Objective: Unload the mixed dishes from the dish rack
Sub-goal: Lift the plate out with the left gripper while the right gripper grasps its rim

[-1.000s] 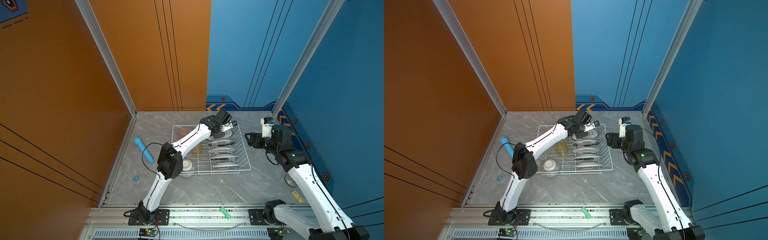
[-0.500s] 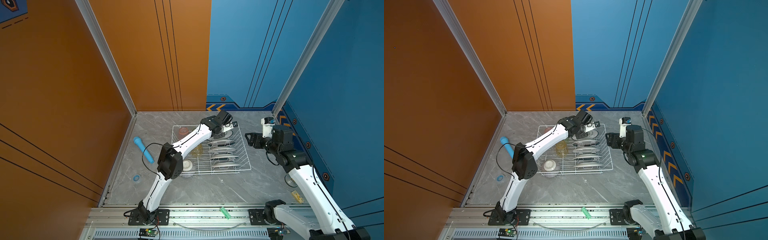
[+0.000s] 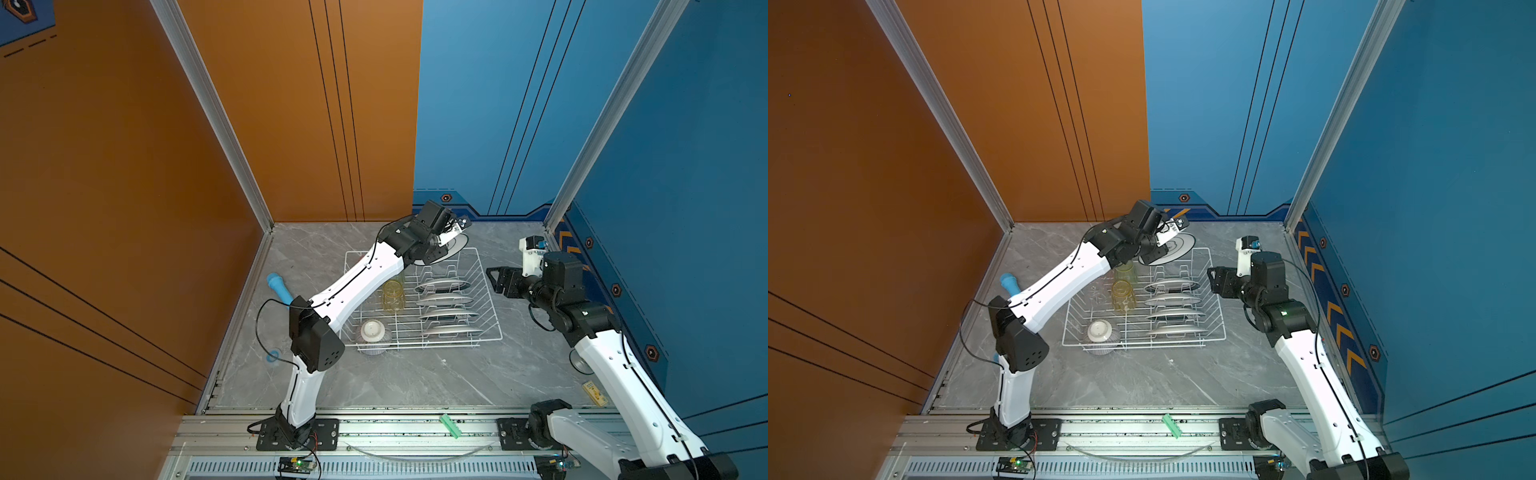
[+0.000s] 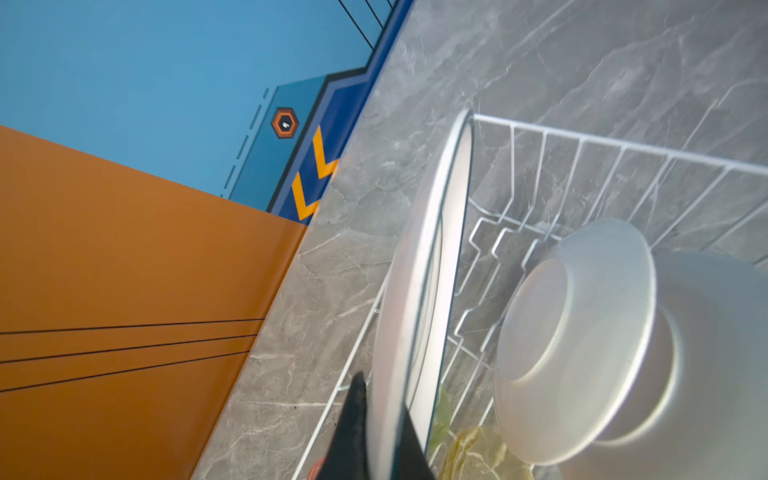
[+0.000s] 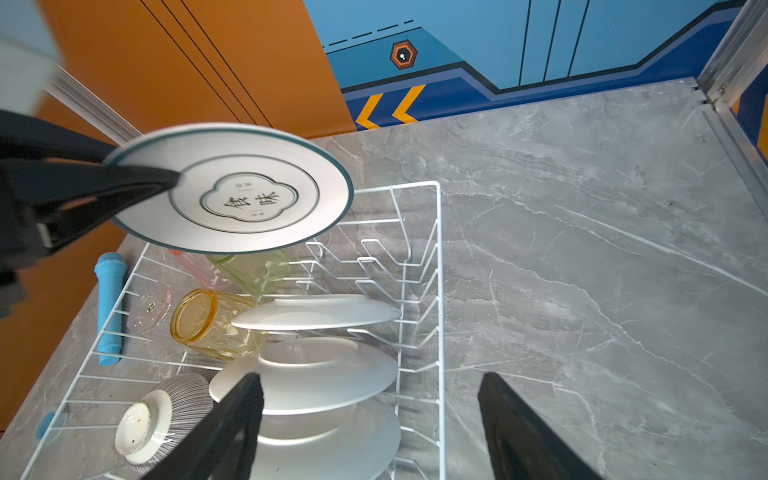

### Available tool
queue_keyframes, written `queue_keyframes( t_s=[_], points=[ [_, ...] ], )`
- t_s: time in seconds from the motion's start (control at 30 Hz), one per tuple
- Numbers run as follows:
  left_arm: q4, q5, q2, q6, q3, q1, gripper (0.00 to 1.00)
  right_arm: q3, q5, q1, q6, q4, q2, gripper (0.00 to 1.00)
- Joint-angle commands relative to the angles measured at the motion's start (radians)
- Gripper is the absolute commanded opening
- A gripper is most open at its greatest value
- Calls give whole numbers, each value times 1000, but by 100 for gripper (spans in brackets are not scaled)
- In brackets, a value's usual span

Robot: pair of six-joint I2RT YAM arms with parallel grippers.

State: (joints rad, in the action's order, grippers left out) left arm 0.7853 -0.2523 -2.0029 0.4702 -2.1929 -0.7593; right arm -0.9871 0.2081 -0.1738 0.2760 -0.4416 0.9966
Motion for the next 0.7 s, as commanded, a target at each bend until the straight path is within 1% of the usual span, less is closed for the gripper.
queue_keyframes(
  t_s=[0.0, 0.07, 0.17, 0.27, 0.33, 0.4, 0.47, 0.53, 0.67],
  points=[
    [-31, 127, 110, -169, -3, 59, 0, 27, 90, 23, 44, 58, -4, 78],
    [-35, 275, 159, -280, 20, 104, 0, 53, 186, 52, 83, 109, -4, 77],
    [-78, 443, 228, -406, 107, 150, 0, 111, 363, 100, 158, 231, -6, 75],
    [-203, 609, 302, -540, 268, 191, 0, 184, 535, 137, 267, 410, -4, 74],
    [-324, 713, 349, -643, 394, 218, 0, 225, 615, 145, 341, 525, 1, 75],
    [-460, 794, 387, -742, 516, 235, 0, 254, 670, 141, 404, 627, 10, 74],
    [-584, 851, 417, -827, 618, 245, 0, 270, 695, 139, 446, 686, 20, 75],
    [-705, 870, 439, -897, 699, 242, 0, 276, 701, 135, 450, 695, 26, 75],
    [-863, 920, 446, -997, 790, 242, 0, 286, 685, 134, 451, 697, 37, 75]
  ],
)
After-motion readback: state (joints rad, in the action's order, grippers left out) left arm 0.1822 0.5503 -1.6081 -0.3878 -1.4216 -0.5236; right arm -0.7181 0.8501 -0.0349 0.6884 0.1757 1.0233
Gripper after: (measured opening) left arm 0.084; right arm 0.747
